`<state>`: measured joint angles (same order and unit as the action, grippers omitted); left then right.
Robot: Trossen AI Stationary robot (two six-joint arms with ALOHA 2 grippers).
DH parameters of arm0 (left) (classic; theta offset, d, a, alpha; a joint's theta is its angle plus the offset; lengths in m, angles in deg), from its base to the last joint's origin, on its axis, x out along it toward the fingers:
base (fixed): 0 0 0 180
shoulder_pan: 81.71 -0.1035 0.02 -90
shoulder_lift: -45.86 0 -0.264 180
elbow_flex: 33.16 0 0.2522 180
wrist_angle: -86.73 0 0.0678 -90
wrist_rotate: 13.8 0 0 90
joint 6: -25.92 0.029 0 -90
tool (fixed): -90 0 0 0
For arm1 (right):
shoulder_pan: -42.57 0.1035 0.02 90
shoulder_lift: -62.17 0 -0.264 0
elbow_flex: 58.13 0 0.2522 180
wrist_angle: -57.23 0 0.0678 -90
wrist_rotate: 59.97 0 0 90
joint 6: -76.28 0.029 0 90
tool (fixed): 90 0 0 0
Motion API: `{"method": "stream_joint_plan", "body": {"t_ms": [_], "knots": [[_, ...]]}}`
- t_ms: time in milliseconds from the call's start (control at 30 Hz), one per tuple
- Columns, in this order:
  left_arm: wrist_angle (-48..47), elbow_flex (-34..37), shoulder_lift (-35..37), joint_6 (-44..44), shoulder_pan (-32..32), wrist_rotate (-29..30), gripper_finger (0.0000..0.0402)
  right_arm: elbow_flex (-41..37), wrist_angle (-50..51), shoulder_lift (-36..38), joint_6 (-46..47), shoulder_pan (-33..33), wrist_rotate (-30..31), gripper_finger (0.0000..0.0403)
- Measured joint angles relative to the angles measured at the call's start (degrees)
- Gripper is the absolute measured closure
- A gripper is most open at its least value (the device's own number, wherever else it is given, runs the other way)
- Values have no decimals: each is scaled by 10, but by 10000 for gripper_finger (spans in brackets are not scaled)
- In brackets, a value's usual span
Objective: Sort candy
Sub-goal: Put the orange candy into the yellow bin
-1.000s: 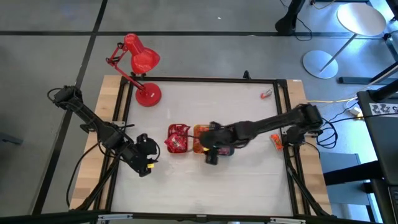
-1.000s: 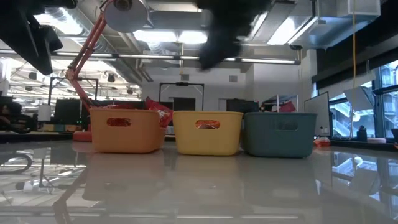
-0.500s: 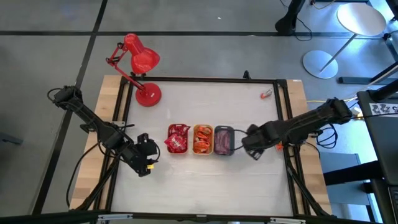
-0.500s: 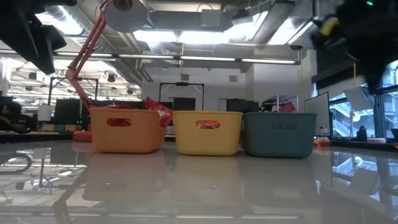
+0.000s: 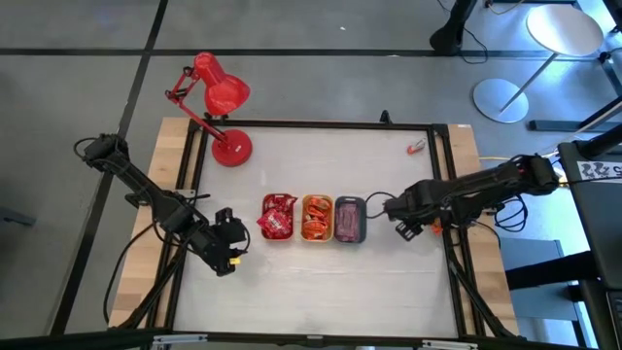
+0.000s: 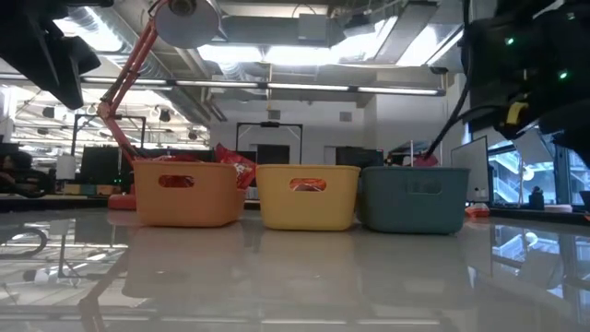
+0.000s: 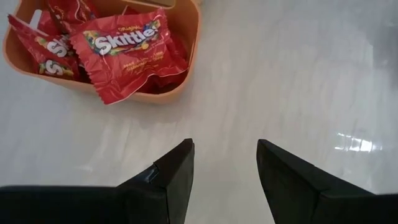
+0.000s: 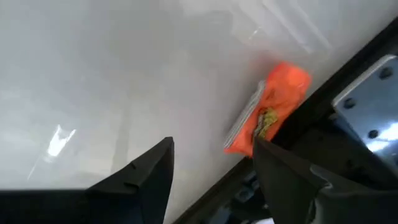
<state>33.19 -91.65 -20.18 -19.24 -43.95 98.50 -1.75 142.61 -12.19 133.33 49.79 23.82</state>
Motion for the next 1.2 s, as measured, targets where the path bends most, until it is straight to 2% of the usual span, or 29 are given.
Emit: {"method": "stream_joint_plan", "body": {"t_ms": [133,400,700,867,1000,1200], "knots": [[2,0,0,2,0,0,236,0,-9,-1,4,-34,10,177],[0,0,-1,22,0,0,236,0,-3,-18,-120,-82,22,164],[-2,17,-1,19,0,0,236,0,4,-120,-260,-129,2,164],[0,21,-1,18,0,0,236,0,15,-172,-335,-134,6,164],[2,21,-1,17,0,0,236,0,15,-204,-344,-133,14,164],[2,21,-1,17,0,0,236,0,17,-206,-351,-132,26,164]]}}
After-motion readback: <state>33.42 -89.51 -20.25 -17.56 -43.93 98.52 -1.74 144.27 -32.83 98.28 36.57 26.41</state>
